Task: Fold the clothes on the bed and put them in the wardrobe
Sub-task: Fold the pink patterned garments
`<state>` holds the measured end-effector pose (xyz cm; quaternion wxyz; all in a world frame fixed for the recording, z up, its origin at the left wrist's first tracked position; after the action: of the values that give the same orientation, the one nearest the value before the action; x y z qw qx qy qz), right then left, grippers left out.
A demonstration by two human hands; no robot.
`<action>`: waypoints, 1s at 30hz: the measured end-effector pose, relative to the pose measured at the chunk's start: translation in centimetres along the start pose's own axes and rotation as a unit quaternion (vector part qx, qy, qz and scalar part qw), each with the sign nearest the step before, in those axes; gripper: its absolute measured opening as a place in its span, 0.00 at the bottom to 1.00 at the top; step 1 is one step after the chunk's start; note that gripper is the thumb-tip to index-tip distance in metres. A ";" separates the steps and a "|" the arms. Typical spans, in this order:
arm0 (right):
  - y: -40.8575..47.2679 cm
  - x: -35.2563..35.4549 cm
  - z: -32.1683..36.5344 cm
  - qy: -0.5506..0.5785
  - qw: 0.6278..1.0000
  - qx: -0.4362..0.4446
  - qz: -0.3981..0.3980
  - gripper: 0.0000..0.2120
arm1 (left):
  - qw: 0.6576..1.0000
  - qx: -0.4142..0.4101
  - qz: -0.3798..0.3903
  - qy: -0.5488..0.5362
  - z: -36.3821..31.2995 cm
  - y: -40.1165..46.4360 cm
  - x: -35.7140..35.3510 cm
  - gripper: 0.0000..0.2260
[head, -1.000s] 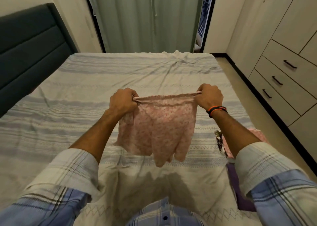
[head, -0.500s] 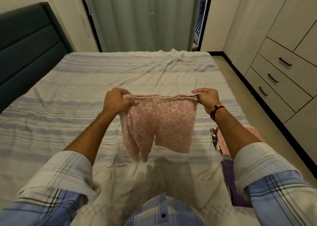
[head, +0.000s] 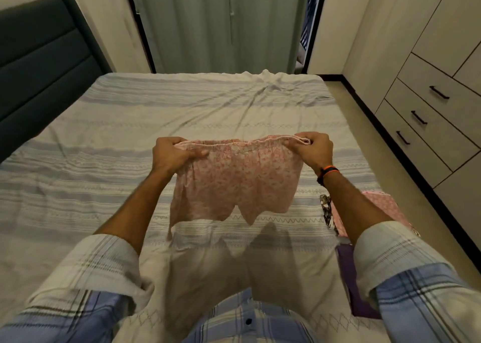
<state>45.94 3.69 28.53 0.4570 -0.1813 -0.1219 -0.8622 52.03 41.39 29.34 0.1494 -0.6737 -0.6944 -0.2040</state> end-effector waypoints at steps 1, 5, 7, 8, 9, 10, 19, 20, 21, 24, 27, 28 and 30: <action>0.3 -0.1 -0.5 0.007 1.000 -0.015 0.011 0.16 | 1.000 0.012 -0.002 -0.014 0.4 0.0 0.1 0.18; 0.8 -0.7 -1.8 0.055 0.995 -0.064 0.046 0.14 | 0.994 0.048 -0.007 -0.096 1.5 0.1 -0.1 0.30; 0.6 -1.0 -1.6 0.095 0.991 -0.067 0.070 0.09 | 0.991 0.060 -0.007 -0.120 1.4 0.1 -0.6 0.23; 0.6 -1.3 -1.5 0.107 0.989 -0.062 0.086 0.14 | 0.991 0.060 -0.003 -0.119 1.2 0.0 -0.9 0.18; 0.4 -1.5 -1.5 0.116 0.986 -0.055 0.103 0.16 | 0.991 0.058 0.001 -0.118 1.1 0.1 -1.3 0.15; 0.3 -1.7 -1.5 0.129 0.984 -0.048 0.116 0.14 | 0.992 0.056 0.009 -0.116 1.0 0.1 -1.7 0.13; -1.5 -2.8 -2.3 0.272 0.909 -0.104 0.299 0.07 | 0.942 0.086 0.195 -0.260 1.5 -1.2 -3.8 0.29; -1.6 -2.9 -2.5 0.288 0.897 -0.114 0.315 0.08 | 0.928 0.103 0.216 -0.286 1.5 -1.8 -4.2 0.24; -1.6 -3.1 -2.9 0.293 0.894 -0.133 0.313 0.08 | 0.916 0.121 0.231 -0.304 1.6 -2.1 -4.7 0.18; -0.9 -3.3 -4.3 0.210 0.932 -0.182 0.234 0.08 | 0.938 0.171 0.175 -0.247 3.1 -1.8 -5.1 0.09; -0.9 -3.0 -4.5 0.018 0.979 -0.173 0.103 0.18 | 0.982 0.179 0.037 -0.058 5.5 -0.8 -4.0 0.15; -1.0 -3.4 -4.0 -0.017 0.984 -0.156 0.086 0.23 | 0.984 0.174 0.014 -0.028 5.5 -0.7 -4.3 0.17; -2.1 -4.8 -3.2 -0.030 0.989 -0.125 0.078 0.26 | 0.986 0.168 -0.004 -0.006 4.8 -1.5 -5.4 0.18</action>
<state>46.07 7.23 23.52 0.4928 -0.2720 -0.0123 -0.8265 51.14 39.01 22.39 0.2557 -0.6377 -0.7220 -0.0813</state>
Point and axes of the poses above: each hand's wrist, its own y-axis towards the middle knuckle, its own x-axis out of the back of the hand, z = x × y, the point moved 9 cm from there along y, towards the middle knuckle, and after that the axes turned 7 degrees about -x, right-handed, at the moved point
